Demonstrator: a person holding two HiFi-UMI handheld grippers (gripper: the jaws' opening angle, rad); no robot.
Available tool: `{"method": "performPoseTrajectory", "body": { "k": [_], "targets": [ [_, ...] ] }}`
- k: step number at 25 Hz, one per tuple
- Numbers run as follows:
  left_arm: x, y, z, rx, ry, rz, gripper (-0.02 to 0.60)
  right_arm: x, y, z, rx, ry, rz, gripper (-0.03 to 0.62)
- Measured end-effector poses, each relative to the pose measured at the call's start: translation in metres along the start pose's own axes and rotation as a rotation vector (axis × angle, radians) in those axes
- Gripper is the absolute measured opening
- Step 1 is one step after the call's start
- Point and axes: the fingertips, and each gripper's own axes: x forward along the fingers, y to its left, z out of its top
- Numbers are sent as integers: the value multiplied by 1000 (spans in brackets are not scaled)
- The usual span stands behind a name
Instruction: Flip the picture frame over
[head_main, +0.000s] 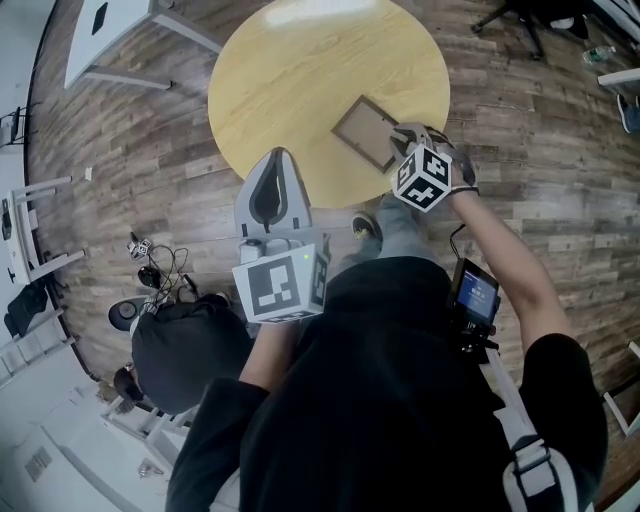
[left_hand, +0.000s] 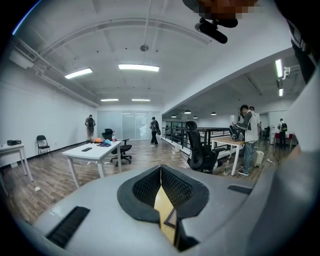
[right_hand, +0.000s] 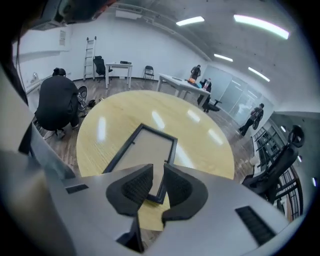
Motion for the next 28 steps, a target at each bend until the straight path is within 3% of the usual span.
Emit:
{"method": "performPoseTrajectory", "body": {
  "k": [5,10,14,20,28],
  "targets": [
    [0,10,14,26,-71,-27,21,-66,-22,99,-14,-284,-55,75],
    [-15,14,38,5,-136,-36,21,-179,-42,196,25,-645,-163,74],
    [-35,16,50,-9,-188,-47,21,-258,-50,235,162,-875,-234,74],
    [-54,11,63,-21,-236,-96,21,-301,-63,214,484,-938,-302,44],
    [-76,12,51,-33,-238,-103,21,-305,-46,203,515,-926,-344,44]
  ]
}}
